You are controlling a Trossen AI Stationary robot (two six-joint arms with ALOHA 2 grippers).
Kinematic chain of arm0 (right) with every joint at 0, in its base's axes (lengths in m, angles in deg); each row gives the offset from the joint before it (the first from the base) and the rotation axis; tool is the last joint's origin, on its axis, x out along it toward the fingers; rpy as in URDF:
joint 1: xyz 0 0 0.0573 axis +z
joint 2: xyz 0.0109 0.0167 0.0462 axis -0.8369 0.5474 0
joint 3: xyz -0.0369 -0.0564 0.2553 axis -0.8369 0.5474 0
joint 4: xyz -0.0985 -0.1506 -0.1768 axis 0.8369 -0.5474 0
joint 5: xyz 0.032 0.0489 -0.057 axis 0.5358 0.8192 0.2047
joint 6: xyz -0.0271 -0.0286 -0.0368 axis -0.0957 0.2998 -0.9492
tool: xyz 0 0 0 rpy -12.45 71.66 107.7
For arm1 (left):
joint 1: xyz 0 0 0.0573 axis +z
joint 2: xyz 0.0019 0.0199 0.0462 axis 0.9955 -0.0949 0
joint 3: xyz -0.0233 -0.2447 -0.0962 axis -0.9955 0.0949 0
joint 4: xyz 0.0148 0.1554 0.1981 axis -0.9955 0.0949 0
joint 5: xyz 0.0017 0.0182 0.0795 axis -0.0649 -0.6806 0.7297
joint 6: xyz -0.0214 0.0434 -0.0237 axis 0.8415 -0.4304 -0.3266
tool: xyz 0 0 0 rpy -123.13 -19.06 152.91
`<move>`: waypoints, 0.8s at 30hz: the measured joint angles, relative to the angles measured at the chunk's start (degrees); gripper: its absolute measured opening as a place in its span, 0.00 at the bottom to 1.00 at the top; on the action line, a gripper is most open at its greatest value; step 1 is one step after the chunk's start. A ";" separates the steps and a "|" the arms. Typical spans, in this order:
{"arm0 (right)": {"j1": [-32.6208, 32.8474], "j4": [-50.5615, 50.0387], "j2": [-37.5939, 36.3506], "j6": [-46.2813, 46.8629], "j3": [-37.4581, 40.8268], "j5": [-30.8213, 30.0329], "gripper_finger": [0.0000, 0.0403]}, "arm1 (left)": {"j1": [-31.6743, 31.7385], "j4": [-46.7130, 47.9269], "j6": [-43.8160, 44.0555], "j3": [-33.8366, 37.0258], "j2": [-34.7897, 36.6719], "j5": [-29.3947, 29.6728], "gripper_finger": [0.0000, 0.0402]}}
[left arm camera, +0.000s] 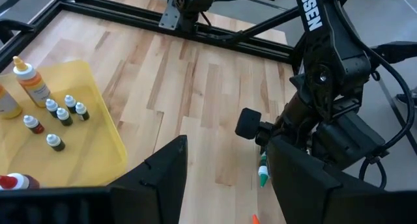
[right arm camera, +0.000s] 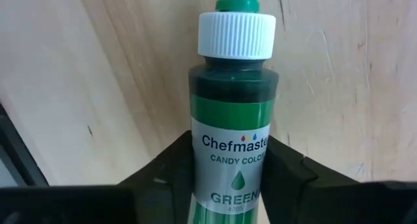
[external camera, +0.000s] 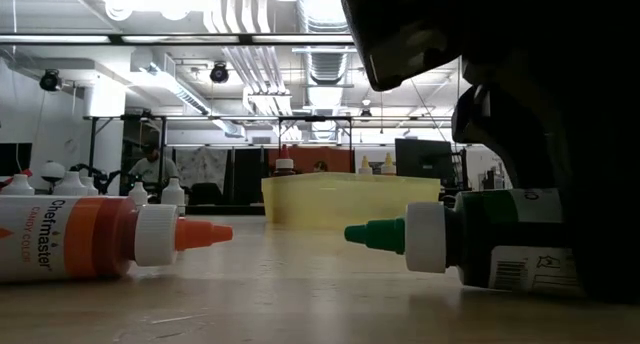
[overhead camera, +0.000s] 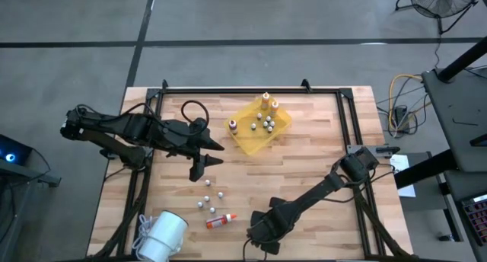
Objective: Pick & Place food coloring
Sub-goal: Put the large green food coloring bottle into the yellow bin
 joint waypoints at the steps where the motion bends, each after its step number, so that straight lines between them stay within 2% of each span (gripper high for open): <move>1: 0.00 -0.02 0.00 -0.09 0.00 0.00 0.30 | 0.01 -0.02 -0.01 0.00 0.00 0.00 0.45; 19: 0.00 -0.15 0.00 -0.49 0.00 0.15 0.27 | 0.00 0.00 -0.01 0.00 0.00 0.00 0.45; 24: -0.06 -0.76 -0.78 -1.83 0.11 1.86 0.27 | 0.01 -0.02 -0.01 0.00 0.00 0.00 0.45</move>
